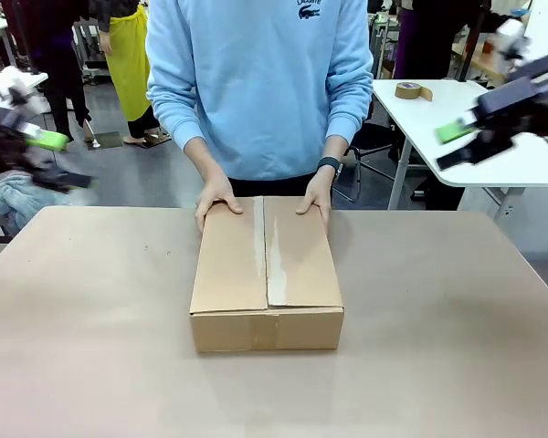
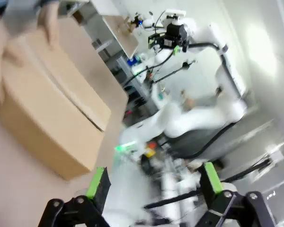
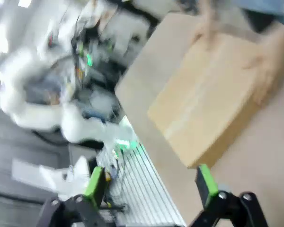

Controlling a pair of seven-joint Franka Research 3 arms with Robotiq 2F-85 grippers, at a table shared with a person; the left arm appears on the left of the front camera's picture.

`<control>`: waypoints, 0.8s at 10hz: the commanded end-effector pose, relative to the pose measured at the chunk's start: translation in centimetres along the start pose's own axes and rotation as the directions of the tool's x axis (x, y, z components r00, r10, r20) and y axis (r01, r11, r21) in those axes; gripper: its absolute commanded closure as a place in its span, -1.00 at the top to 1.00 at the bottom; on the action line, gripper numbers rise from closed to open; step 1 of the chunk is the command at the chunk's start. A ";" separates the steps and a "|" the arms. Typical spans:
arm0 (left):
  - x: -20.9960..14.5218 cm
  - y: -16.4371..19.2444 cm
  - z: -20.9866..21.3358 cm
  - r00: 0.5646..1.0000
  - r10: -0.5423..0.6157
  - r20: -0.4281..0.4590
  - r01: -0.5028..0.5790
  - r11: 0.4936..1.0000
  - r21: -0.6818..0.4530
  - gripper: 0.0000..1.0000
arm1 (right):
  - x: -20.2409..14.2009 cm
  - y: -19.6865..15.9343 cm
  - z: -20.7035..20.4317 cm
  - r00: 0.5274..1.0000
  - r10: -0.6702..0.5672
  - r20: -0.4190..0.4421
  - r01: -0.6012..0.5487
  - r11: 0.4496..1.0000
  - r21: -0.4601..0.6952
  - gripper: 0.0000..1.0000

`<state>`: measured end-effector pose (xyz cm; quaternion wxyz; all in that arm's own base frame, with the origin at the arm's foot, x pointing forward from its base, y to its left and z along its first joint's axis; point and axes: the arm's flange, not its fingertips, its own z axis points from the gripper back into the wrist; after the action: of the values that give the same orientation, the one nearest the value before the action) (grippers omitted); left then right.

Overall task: Pack the gift set into the box.
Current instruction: Press and hold the closed box until the human finishes sealing it.

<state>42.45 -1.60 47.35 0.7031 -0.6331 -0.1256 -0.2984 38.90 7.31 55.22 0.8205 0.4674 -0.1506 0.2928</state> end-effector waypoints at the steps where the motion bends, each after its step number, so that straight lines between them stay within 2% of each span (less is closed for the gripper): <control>1: -2.1 1.1 -6.8 0.785 -0.618 -0.043 0.619 0.785 0.002 1.00 | -0.1 -1.5 -4.8 0.706 0.703 0.089 -0.708 0.700 0.087 1.00; 2: -2.8 2.1 -8.3 0.700 -0.715 -0.004 0.715 0.700 -0.002 1.00 | -0.3 -2.1 -6.3 0.683 0.720 0.126 -0.728 0.684 0.035 1.00; 3: -4.1 2.9 -9.7 0.609 -0.793 0.009 0.792 0.609 0.042 1.00 | -0.4 -3.1 -7.5 0.686 0.709 0.166 -0.706 0.703 -0.083 1.00; 4: -4.5 3.1 -9.7 0.565 -0.825 -0.015 0.818 0.558 0.143 1.00 | 0.0 -4.9 -7.2 0.810 0.583 0.060 -0.542 0.784 -0.302 1.00; 5: -1.9 1.3 -10.0 0.886 -0.460 -0.057 0.462 0.885 0.050 1.00 | 0.6 -0.2 -7.1 0.887 0.461 -0.030 -0.462 0.886 -0.045 1.00; 6: -1.9 1.3 -10.0 0.886 -0.460 -0.057 0.462 0.885 0.050 1.00 | 0.6 -0.2 -7.1 0.887 0.461 -0.030 -0.462 0.886 -0.045 1.00; 7: -1.9 1.3 -10.0 0.886 -0.460 -0.057 0.462 0.885 0.050 1.00 | 0.1 -2.9 -6.9 0.843 0.538 -0.004 -0.531 0.833 -0.156 1.00; 8: -3.2 2.5 -10.3 0.834 -0.550 -0.042 0.552 0.830 0.083 1.00 | 1.9 -3.2 -9.7 0.680 0.733 0.000 -0.725 0.672 -0.152 1.00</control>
<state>39.47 -10.78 42.52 0.6275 -0.5453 -0.2922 -0.4728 40.41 13.13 50.02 0.7148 0.3497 -0.3164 0.5164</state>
